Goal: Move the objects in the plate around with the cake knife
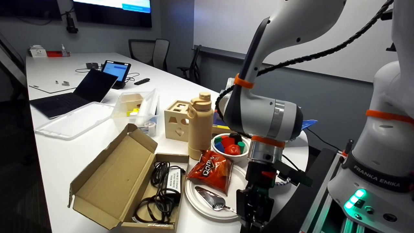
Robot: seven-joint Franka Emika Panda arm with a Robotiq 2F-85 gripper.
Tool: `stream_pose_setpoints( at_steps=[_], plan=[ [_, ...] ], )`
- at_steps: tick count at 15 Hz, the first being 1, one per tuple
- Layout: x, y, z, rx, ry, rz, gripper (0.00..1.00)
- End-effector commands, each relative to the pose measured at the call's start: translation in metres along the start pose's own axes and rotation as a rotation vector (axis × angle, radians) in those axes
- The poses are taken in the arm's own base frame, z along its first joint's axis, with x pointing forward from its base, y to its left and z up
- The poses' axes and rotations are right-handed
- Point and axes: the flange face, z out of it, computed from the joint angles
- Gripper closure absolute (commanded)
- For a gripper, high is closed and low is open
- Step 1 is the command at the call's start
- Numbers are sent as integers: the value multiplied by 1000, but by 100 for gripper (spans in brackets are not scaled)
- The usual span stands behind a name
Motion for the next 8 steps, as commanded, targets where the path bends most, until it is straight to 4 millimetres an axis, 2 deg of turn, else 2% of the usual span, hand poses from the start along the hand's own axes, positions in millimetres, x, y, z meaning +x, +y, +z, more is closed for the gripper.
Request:
stream_pose_setpoints(
  at_steps=[1, 2, 3, 8],
  plan=[
    [-4, 3, 4, -16, 36, -12, 88],
    [-4, 4, 4, -17, 42, -12, 96],
    [-4, 4, 4, -20, 48, -12, 99],
    [-5, 2, 5, -24, 51, -27, 94]
  ],
)
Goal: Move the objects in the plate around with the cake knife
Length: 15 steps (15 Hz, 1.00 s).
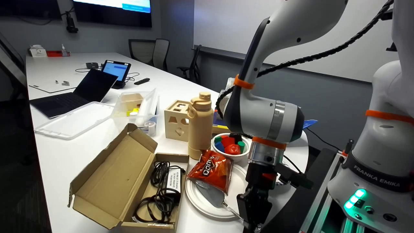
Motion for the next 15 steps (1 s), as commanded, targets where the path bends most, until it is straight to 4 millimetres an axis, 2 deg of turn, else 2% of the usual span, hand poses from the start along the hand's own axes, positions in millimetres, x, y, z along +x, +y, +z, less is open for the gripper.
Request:
stream_pose_setpoints(
  at_steps=[1, 2, 11, 12, 14, 15],
  plan=[
    [-2, 3, 2, -21, 14, -11, 95],
    [-2, 1, 2, -22, 10, -11, 100],
    [-8, -44, 7, -144, -75, 2, 99],
    [-17, -42, -1, -164, -78, 6, 99],
    [-8, -56, 3, -189, -71, 13, 99],
    [-8, -60, -1, -202, -58, 14, 99]
  ],
)
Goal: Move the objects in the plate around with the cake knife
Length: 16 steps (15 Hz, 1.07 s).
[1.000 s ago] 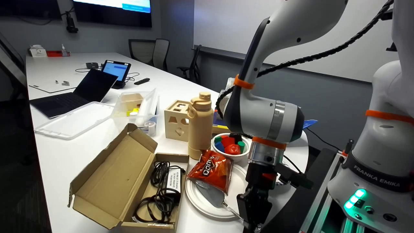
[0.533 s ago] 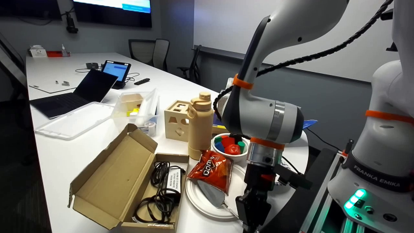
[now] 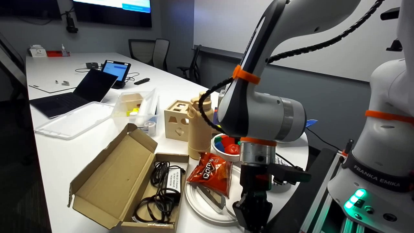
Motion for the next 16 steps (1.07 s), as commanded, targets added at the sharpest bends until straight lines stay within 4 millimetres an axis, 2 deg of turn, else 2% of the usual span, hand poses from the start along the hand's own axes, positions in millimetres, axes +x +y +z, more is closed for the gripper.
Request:
stream_pose_setpoints(
  at_steps=[1, 3, 10, 14, 16],
  plan=[
    [-10, -13, -19, -61, 44, 13, 99],
    [-1, -26, -21, -75, 53, 12, 99],
    [-8, -54, -53, -202, 31, 43, 99],
    [-17, -66, -84, -315, 30, 128, 99],
    [-22, -69, -107, -389, 57, 184, 99]
  ],
)
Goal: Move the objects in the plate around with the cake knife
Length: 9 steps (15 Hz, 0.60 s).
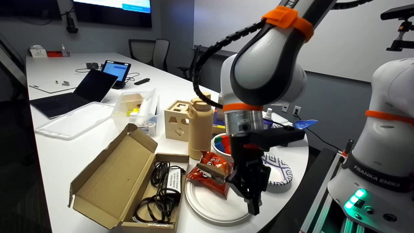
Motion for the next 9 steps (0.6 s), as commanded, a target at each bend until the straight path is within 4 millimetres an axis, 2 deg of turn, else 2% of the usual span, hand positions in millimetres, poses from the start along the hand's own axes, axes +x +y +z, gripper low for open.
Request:
stream_pose_setpoints(
  at_steps=[1, 5, 9],
  plan=[
    [-15, 12, -51, -116, 65, 121, 99],
    [-37, 37, -105, -230, 131, 232, 99],
    [-70, 81, -155, -301, 74, 305, 99]
  ],
)
